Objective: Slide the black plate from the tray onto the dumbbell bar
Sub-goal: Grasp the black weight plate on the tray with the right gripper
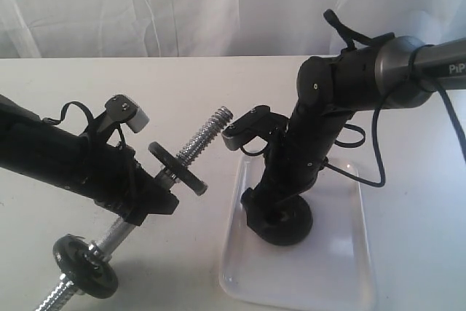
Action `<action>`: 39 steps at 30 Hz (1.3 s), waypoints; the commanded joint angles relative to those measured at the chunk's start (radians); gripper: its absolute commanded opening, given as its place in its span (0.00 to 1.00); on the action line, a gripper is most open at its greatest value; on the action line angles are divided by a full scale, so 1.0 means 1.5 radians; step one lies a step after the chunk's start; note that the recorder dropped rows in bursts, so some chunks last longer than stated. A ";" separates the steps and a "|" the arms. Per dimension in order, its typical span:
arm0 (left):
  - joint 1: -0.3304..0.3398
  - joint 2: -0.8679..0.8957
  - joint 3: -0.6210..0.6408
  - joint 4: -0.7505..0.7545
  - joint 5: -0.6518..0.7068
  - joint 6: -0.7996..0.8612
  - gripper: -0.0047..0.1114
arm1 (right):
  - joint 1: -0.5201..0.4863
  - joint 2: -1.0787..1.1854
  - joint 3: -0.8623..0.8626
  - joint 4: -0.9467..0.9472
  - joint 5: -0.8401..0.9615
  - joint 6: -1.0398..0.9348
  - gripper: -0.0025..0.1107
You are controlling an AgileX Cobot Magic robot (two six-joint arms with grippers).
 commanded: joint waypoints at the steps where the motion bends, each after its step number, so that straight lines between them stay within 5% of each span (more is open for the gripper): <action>1: 0.000 -0.032 -0.014 -0.053 0.053 0.020 0.04 | 0.014 0.001 -0.004 -0.005 0.008 0.006 0.95; 39: 0.000 -0.032 -0.014 -0.053 0.048 0.018 0.04 | 0.019 0.020 -0.004 -0.070 0.031 0.073 0.95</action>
